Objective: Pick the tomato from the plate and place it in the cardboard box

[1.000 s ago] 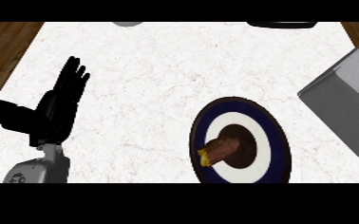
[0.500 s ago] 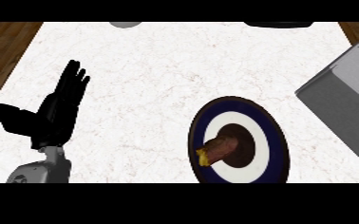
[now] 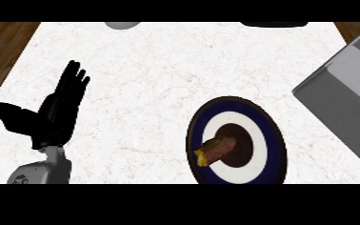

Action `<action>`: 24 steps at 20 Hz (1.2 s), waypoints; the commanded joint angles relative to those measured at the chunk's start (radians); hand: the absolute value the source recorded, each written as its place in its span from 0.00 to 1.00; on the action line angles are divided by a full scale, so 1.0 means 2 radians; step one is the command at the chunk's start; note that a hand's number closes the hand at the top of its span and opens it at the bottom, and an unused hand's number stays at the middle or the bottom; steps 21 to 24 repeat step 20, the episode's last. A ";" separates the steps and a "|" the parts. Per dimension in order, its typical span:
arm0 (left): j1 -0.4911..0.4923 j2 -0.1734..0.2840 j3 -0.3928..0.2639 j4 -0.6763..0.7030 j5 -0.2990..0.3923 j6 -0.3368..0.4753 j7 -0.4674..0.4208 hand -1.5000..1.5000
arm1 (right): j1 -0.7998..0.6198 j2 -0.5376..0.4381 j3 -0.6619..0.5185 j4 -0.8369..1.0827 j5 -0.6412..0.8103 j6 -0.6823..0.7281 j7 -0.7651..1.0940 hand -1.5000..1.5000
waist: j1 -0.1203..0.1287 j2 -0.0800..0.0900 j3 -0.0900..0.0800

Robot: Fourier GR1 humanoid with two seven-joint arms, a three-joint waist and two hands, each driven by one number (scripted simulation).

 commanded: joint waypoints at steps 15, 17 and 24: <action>-0.011 0.012 0.019 0.019 0.014 -0.015 -0.015 0.50 | -0.008 -0.118 -0.119 0.202 -0.128 0.138 -0.050 0.00 | 0.010 0.005 0.001; -0.007 0.027 0.031 0.011 0.027 -0.027 0.000 0.50 | 0.021 -0.148 -0.132 0.213 -0.142 0.187 -0.057 0.00 | 0.006 0.004 0.001; -0.015 0.021 0.016 0.013 0.012 -0.021 0.002 0.50 | 0.038 -0.145 -0.127 0.221 -0.136 0.176 -0.084 0.00 | 0.008 0.006 0.002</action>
